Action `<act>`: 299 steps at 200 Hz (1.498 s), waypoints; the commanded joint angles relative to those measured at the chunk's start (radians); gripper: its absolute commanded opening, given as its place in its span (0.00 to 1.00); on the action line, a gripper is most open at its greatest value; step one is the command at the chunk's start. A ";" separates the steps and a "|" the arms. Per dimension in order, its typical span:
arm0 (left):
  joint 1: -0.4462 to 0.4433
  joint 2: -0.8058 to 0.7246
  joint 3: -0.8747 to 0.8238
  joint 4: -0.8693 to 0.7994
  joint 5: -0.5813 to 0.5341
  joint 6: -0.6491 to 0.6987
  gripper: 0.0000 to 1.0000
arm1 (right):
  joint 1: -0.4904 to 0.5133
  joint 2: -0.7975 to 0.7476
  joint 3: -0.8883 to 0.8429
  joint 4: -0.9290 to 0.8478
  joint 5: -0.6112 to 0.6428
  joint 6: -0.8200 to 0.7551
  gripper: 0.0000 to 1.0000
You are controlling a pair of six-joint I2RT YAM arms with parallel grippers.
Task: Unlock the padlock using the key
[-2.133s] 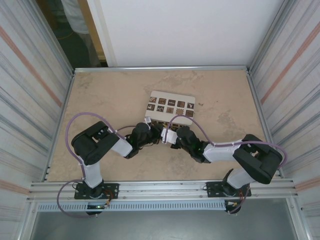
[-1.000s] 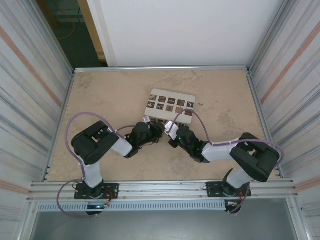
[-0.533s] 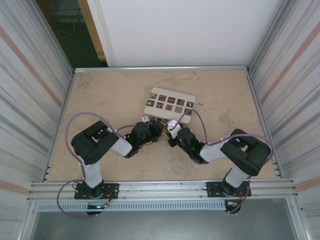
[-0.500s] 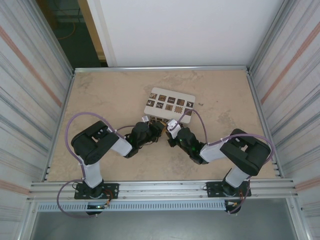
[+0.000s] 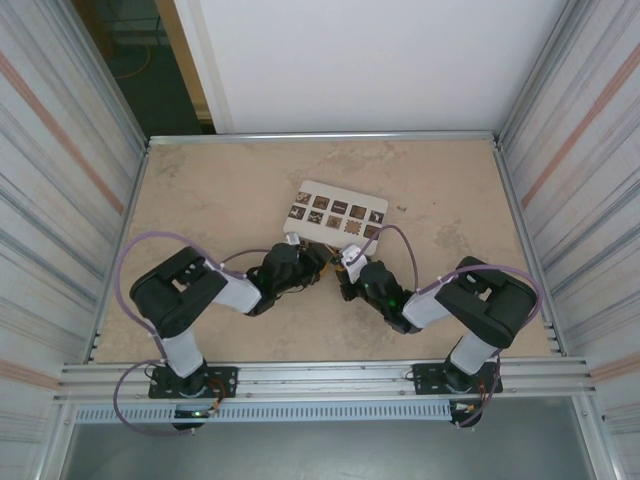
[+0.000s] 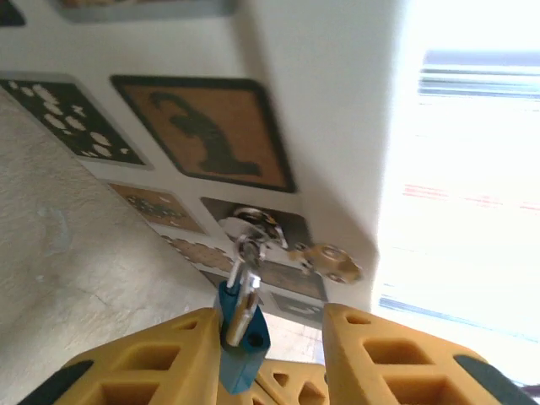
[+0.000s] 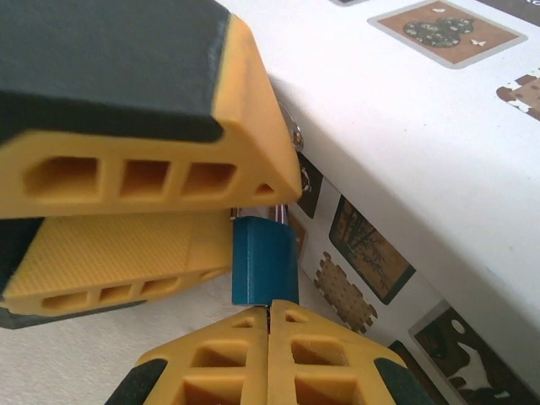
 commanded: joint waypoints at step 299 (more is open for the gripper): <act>0.451 -0.070 0.553 -1.040 0.427 1.093 0.73 | -0.252 -0.092 -0.106 -0.098 -0.464 0.387 0.31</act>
